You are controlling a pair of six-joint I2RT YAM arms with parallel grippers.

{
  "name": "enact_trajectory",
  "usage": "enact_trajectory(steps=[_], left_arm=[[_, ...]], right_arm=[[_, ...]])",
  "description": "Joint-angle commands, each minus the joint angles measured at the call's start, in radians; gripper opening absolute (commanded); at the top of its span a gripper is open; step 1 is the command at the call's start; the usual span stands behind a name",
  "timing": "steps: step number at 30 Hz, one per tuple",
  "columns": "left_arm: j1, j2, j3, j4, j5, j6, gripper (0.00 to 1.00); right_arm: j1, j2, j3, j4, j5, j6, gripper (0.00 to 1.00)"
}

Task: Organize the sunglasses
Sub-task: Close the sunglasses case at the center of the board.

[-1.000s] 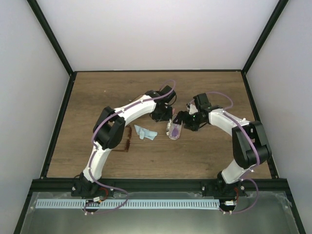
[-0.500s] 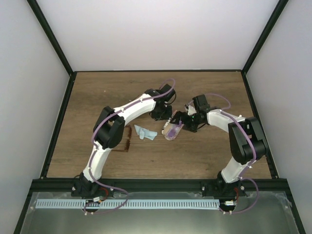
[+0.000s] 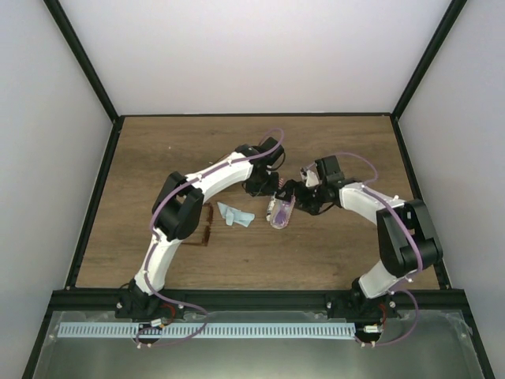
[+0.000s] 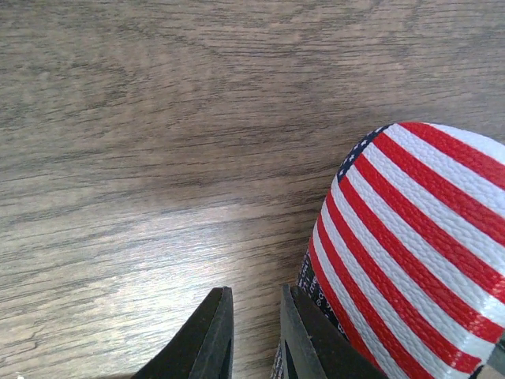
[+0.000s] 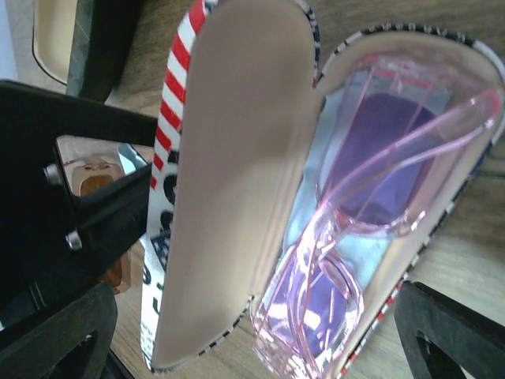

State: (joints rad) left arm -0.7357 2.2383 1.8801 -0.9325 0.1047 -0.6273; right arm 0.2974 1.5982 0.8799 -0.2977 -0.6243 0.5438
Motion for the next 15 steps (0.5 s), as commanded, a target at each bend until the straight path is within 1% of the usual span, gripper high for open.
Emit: enact_trajectory(steps=[1,5,9,12,15], left_arm=[[-0.004,0.014,0.029,-0.016,0.020,0.006,0.19],[-0.005,0.015,0.028,-0.014,0.027,0.003,0.19],[-0.007,0.017,0.027,-0.011,0.030,-0.001,0.20],[-0.012,0.021,0.028,-0.012,0.033,-0.007,0.20],[-0.017,0.022,0.029,-0.016,0.035,-0.011,0.19]], right_arm=[[-0.004,-0.066,-0.030,0.020,0.024,0.016,1.00],[-0.004,-0.105,-0.047,0.015,0.061,0.002,1.00],[-0.004,-0.145,-0.051,0.013,0.095,0.022,1.00],[0.006,-0.136,-0.044,0.018,0.087,0.036,1.00],[0.040,-0.097,-0.016,-0.003,0.114,0.030,1.00]])
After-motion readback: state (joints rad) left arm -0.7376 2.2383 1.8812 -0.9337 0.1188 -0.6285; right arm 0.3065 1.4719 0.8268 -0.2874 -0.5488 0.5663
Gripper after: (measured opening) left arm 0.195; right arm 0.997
